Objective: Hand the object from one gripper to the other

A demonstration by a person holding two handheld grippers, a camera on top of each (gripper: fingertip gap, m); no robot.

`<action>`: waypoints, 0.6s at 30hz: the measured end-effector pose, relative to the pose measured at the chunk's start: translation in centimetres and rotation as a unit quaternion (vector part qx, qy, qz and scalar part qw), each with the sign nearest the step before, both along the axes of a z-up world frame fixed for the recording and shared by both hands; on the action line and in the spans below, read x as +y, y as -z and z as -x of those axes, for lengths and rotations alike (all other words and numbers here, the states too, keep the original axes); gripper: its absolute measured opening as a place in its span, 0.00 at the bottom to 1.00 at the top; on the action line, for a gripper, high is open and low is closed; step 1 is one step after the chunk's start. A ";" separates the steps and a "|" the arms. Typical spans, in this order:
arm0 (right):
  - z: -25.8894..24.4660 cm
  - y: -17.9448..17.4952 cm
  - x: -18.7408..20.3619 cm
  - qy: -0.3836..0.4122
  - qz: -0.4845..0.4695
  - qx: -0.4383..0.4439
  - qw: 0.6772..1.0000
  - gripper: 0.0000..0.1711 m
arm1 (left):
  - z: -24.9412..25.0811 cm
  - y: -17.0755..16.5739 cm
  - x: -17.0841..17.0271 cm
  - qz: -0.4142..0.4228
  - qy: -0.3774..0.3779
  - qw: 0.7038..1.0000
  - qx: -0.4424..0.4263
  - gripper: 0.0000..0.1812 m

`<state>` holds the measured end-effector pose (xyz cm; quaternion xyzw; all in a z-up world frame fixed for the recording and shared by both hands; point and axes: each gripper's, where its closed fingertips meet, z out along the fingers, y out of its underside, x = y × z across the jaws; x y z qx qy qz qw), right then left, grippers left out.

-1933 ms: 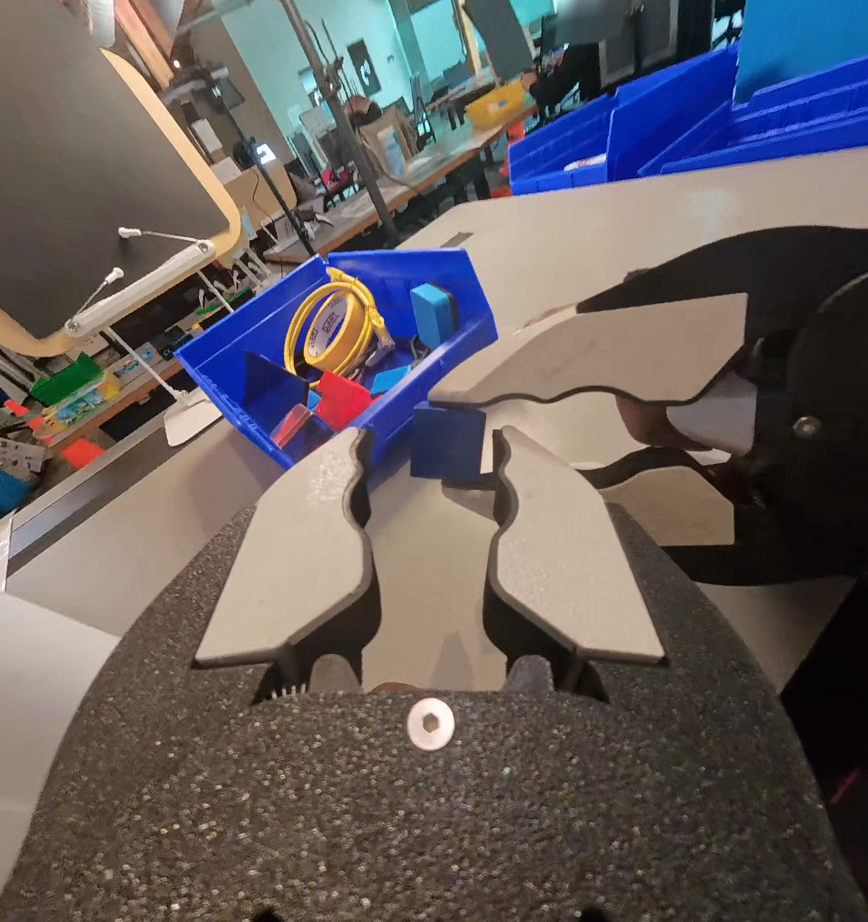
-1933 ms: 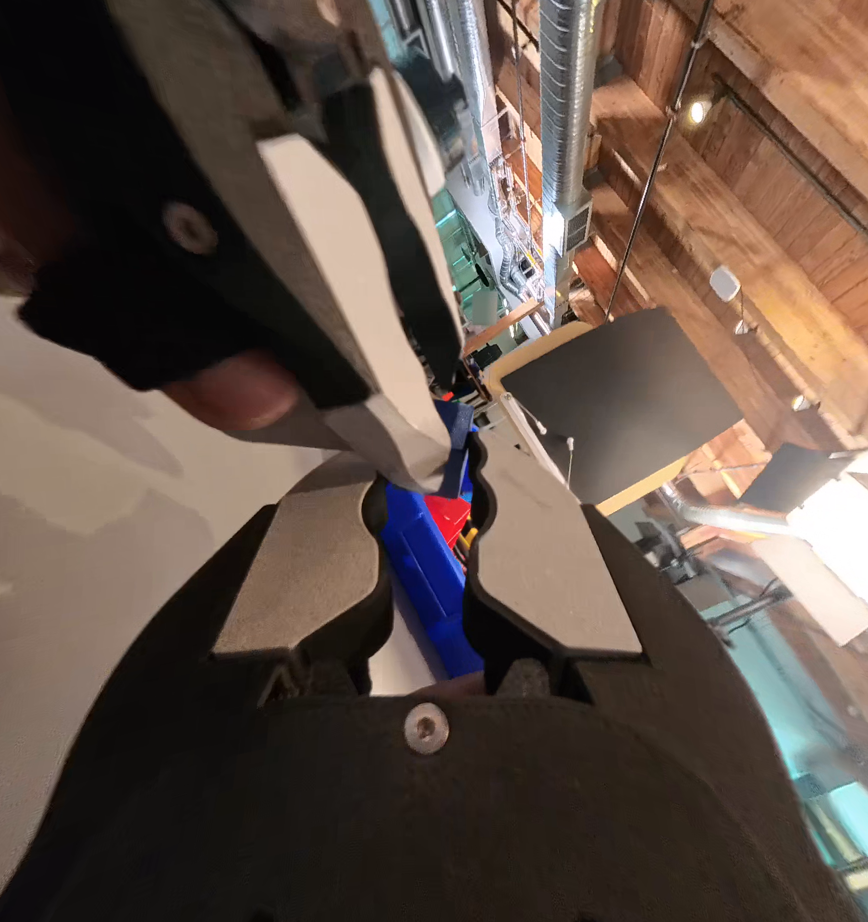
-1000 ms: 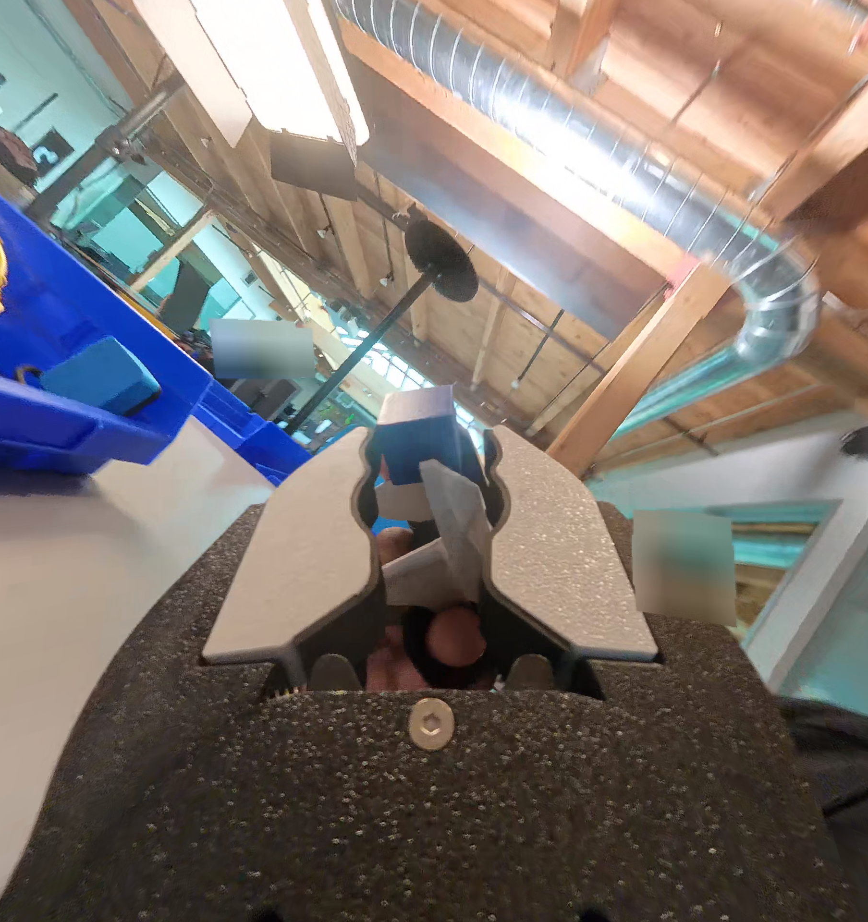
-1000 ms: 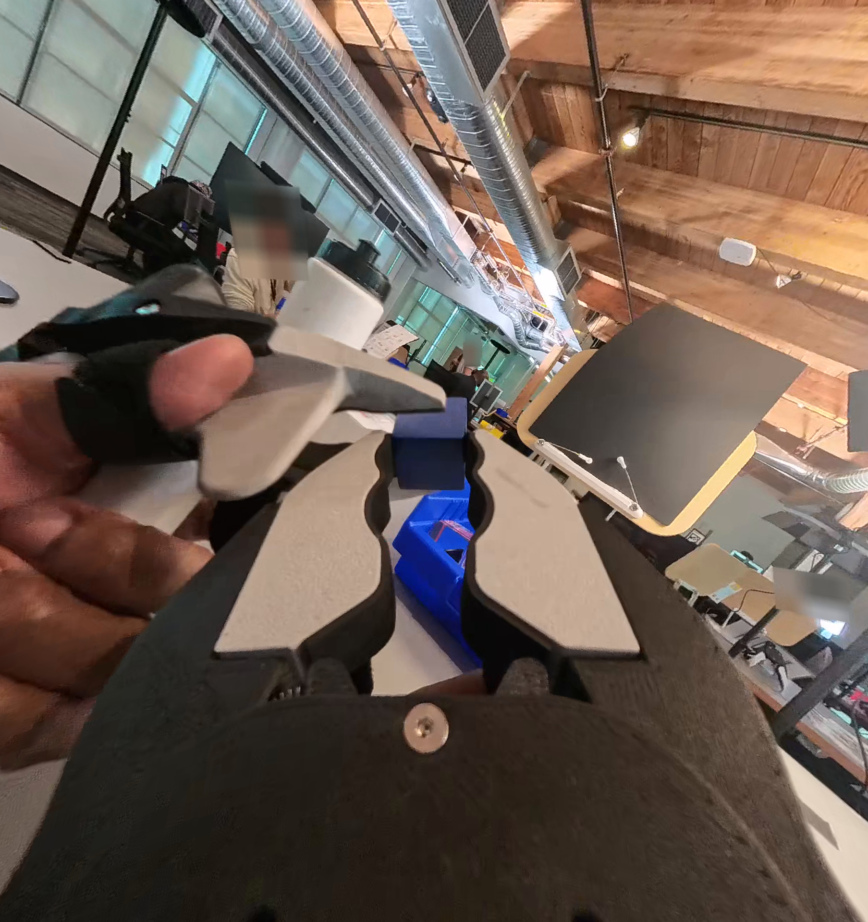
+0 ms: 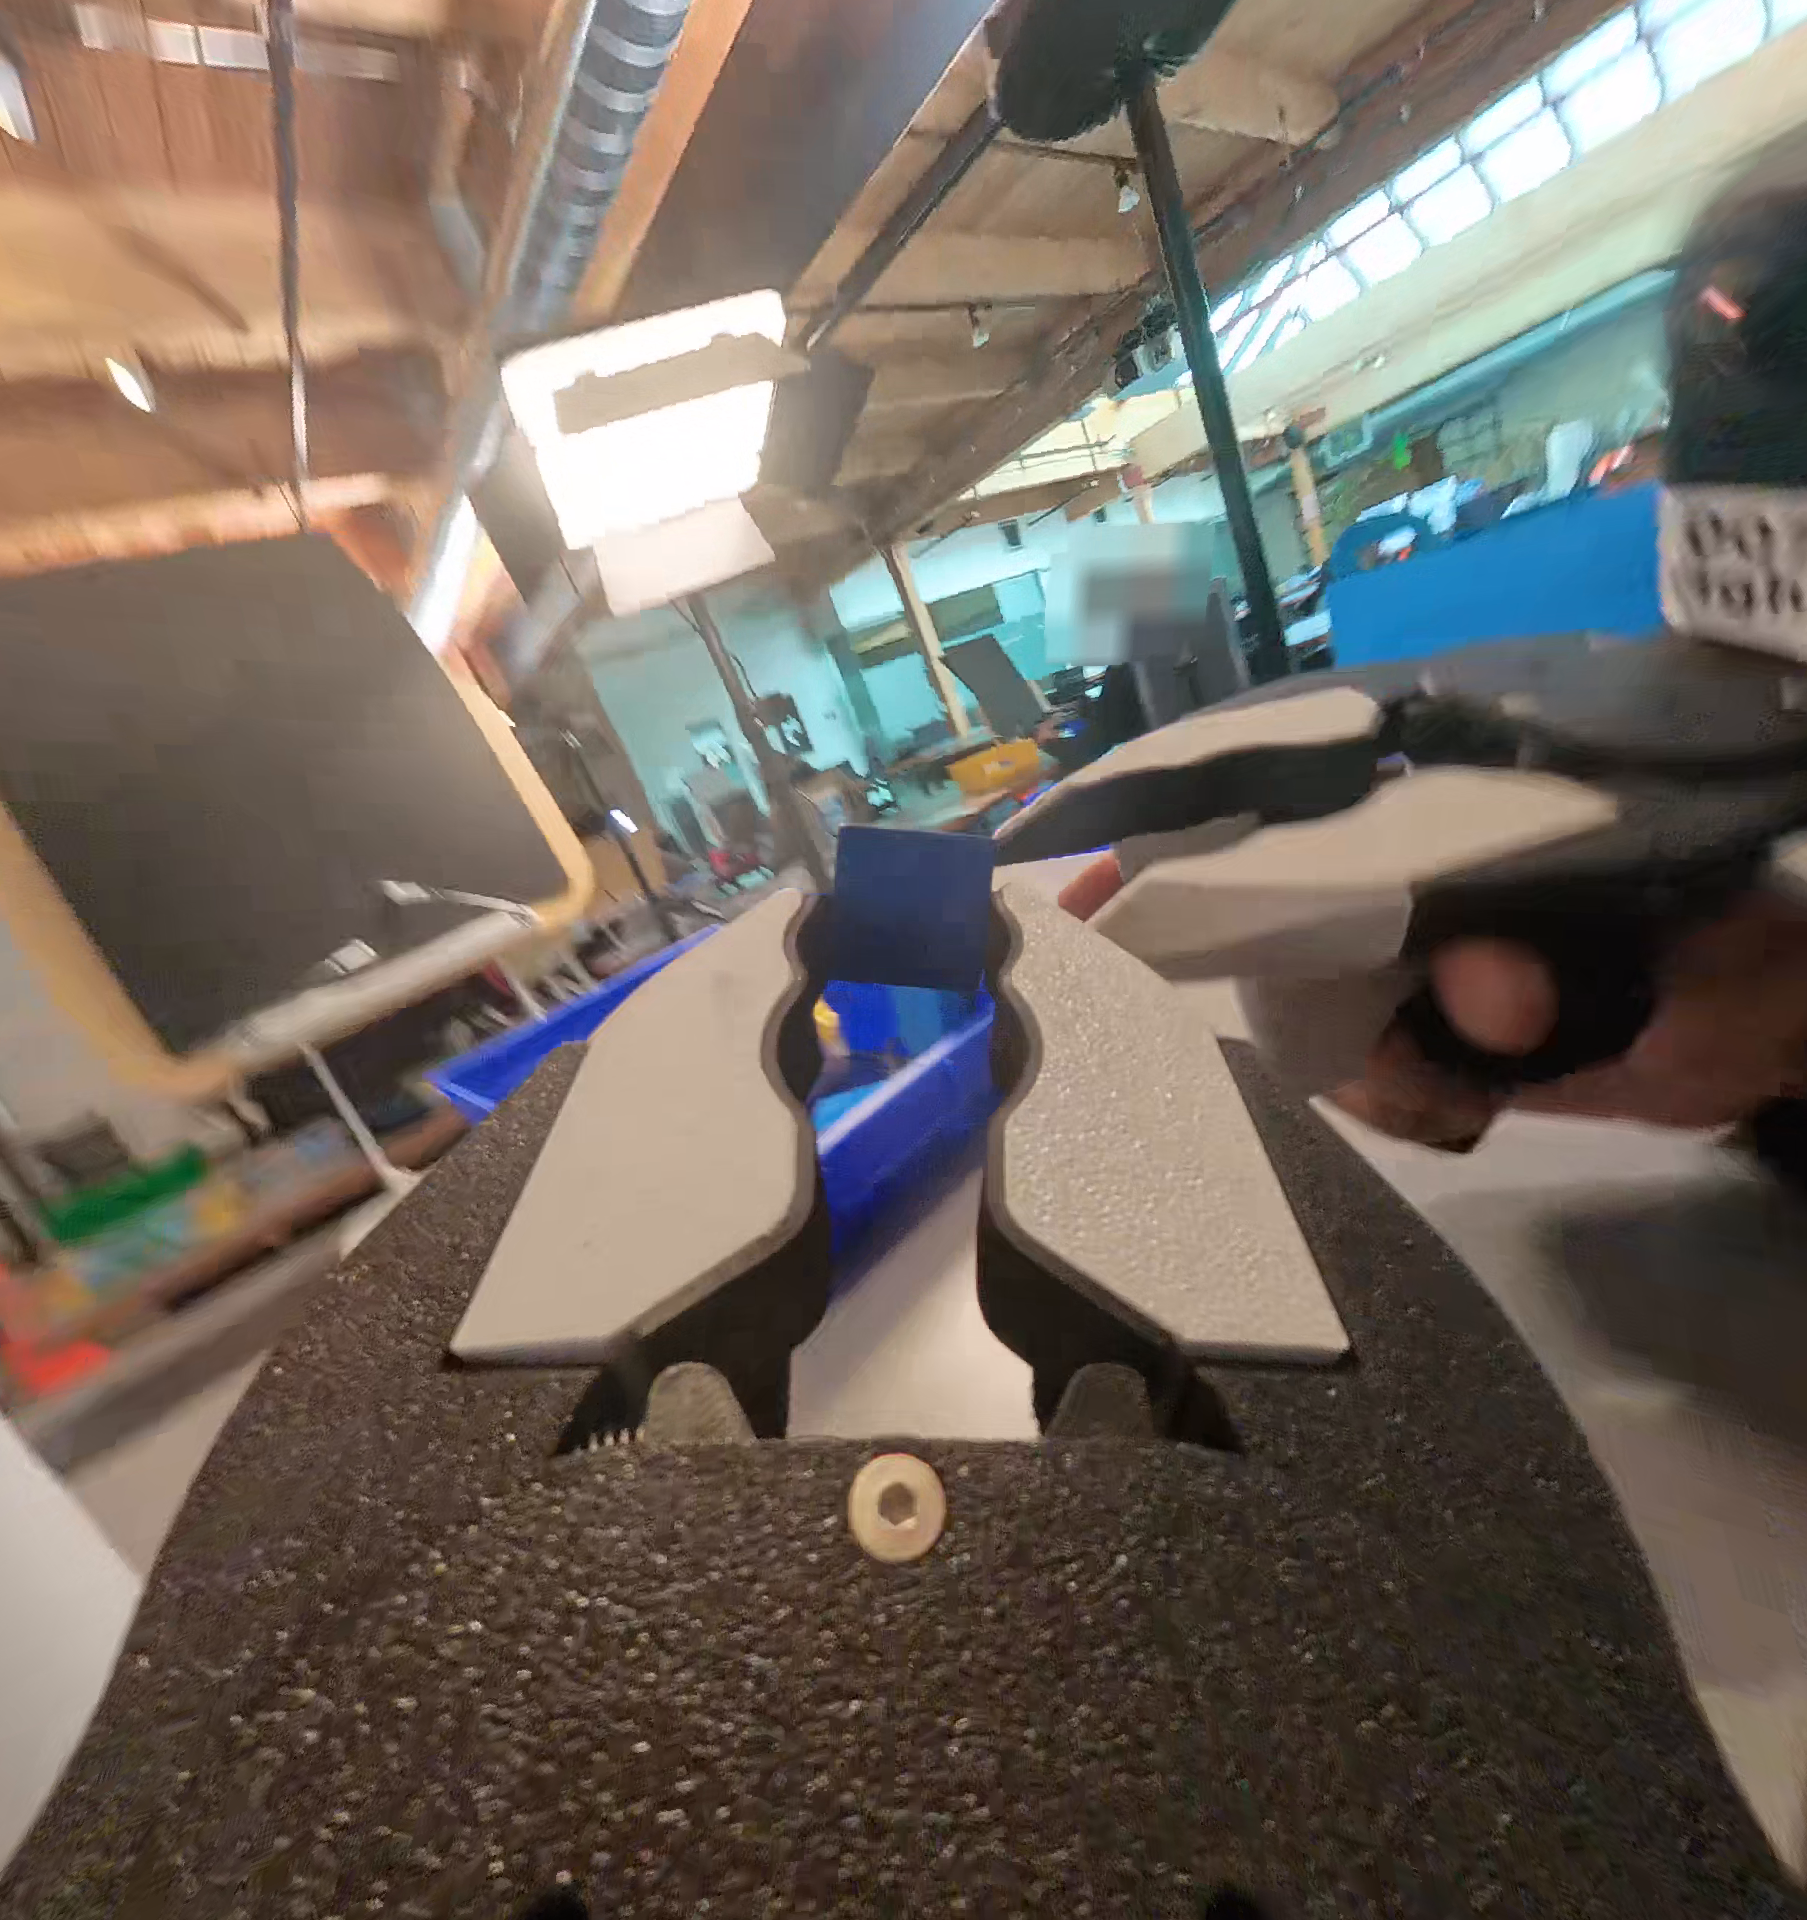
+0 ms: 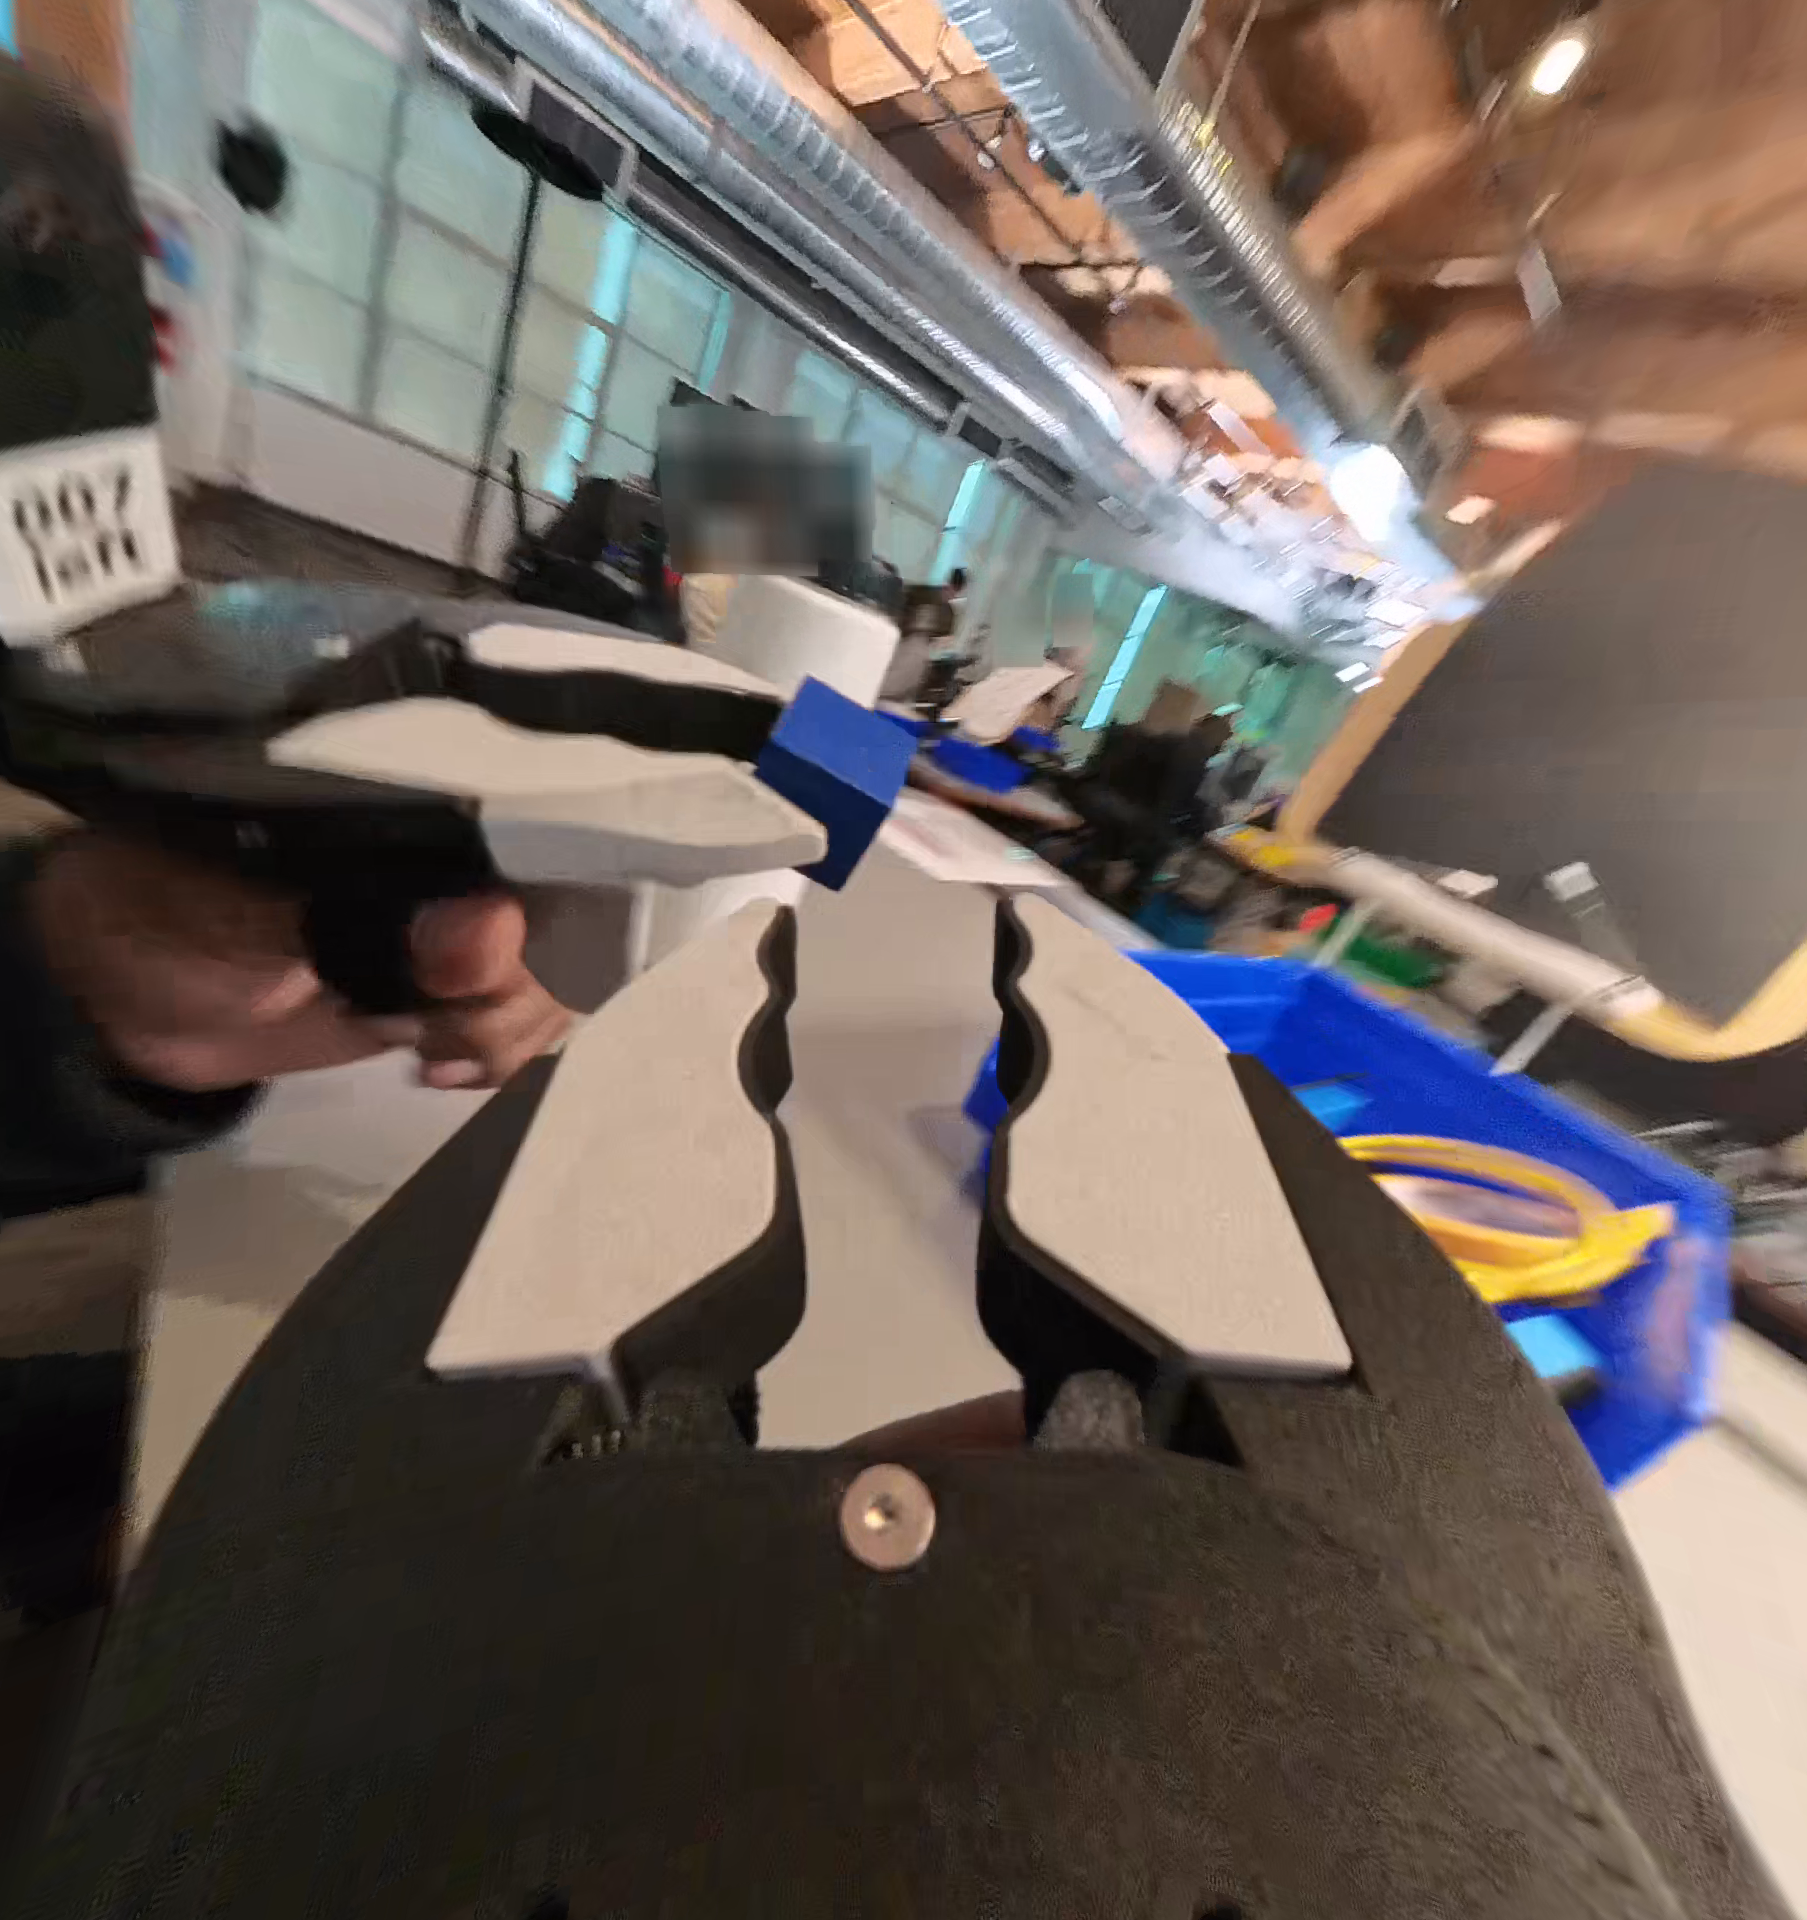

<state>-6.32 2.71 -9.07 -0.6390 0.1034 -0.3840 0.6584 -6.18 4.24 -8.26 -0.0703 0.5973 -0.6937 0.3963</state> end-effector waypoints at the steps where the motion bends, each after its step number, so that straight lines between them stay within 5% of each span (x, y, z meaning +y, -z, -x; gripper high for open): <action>1: 0.1 0.2 0.0 -0.036 -0.020 0.044 0.998 0.23 | 0.2 0.1 -0.1 -0.029 -0.018 0.998 -0.050 0.16; 5: 1.2 0.3 0.4 -0.144 -0.067 0.148 0.976 0.27 | 0.5 1.5 -0.9 -0.150 -0.108 0.961 -0.205 0.16; 11: 1.1 2.1 1.5 -0.104 0.011 0.112 0.988 0.17 | 1.2 2.7 -1.9 -0.206 -0.118 0.932 -0.274 0.16; 14: 0.1 1.8 0.8 -0.026 0.041 0.042 0.998 0.17 | 0.8 3.3 -1.8 -0.211 -0.085 0.948 -0.225 0.17; 18: -2.0 1.4 -1.3 0.148 0.138 -0.108 0.973 0.17 | -0.4 4.4 -1.0 -0.176 -0.001 0.984 -0.021 0.25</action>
